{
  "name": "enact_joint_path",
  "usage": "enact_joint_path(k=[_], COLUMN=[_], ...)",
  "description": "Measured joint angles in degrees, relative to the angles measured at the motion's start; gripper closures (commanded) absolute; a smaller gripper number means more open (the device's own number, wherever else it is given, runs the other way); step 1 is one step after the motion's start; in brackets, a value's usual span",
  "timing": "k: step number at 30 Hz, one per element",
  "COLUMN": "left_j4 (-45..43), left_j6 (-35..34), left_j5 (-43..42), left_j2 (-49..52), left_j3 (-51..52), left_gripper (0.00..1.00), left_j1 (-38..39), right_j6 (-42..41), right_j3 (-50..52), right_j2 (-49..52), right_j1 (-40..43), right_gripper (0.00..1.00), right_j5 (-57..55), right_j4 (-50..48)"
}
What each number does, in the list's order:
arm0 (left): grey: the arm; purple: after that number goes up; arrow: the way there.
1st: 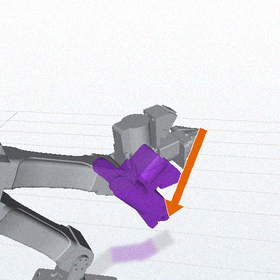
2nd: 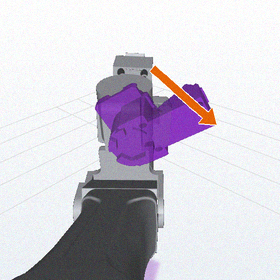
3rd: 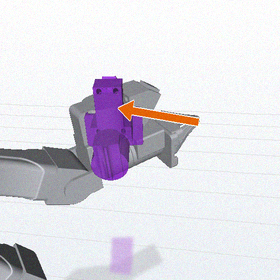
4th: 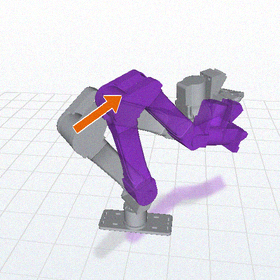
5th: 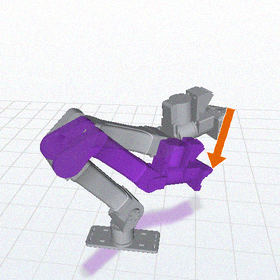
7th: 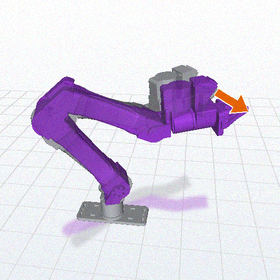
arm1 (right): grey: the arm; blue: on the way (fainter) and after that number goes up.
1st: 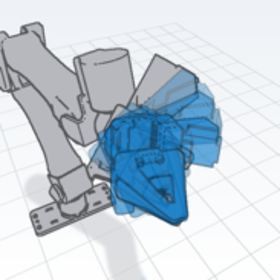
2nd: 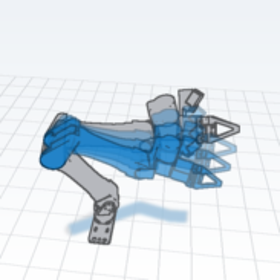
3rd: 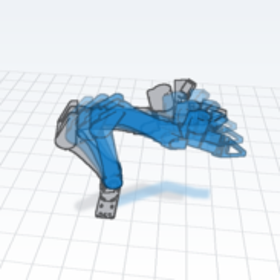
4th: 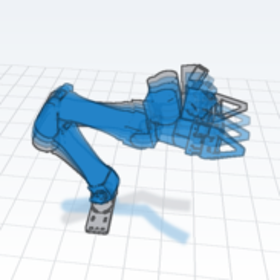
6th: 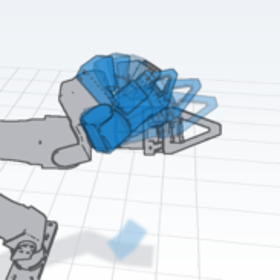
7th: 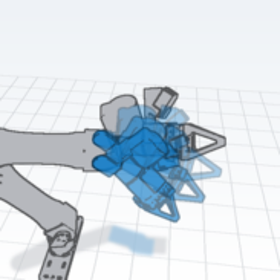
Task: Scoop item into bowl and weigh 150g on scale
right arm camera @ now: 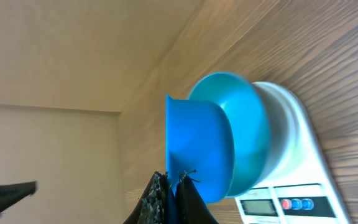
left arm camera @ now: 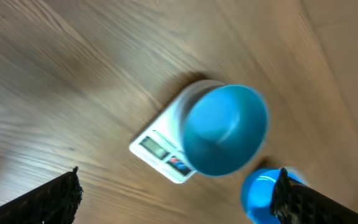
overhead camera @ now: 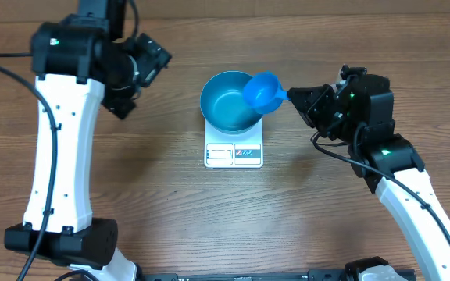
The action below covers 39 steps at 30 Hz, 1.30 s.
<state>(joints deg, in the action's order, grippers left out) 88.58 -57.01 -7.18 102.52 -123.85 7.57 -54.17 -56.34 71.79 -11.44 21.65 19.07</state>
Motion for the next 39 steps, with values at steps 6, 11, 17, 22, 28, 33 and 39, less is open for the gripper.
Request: enact_joint_path(k=[6, 11, 17, 22, 28, 33, 39], left_j4=[1.62, 1.68, 1.73, 1.68, 1.68, 1.68, 1.66], left_j6=[10.16, 13.00, 14.05, 14.16, 14.16, 14.19, 14.19], left_j5=[0.22, 0.17, 0.17, 0.17, 0.17, 0.52, 1.31], left_j2=[0.00, 0.00, 0.00, 0.00, 0.00, 0.00, 0.00], left_j3=[-0.02, -0.02, -0.02, -0.02, -0.02, -0.02, -0.02], left_gripper=[0.01, 0.00, 0.01, 0.01, 0.00, 0.01, 0.00], left_j1=[-2.01, -1.99, -1.99, -1.99, -1.99, -1.99, -1.99], right_j6=[8.00, 15.74, 23.23, 27.67, 32.15, 36.87, 44.68], right_j3=[-5.18, -14.23, -22.82, -25.03, -25.09, -25.09, -25.09], right_j2=[-0.07, -0.24, -0.50, -0.66, 0.35, 4.61, 10.19], right_j1=[3.19, 4.24, 4.24, 4.28, 4.28, 4.28, 4.28], right_gripper=[0.96, 0.96, 0.96, 0.96, 0.96, 0.96, 0.96], right_j5=[-0.39, -5.62, -16.85, -28.94, -40.52, -48.24, -54.51], right_j4=[11.32, 23.17, 35.69, 40.06, 40.96, 40.48, 36.57])
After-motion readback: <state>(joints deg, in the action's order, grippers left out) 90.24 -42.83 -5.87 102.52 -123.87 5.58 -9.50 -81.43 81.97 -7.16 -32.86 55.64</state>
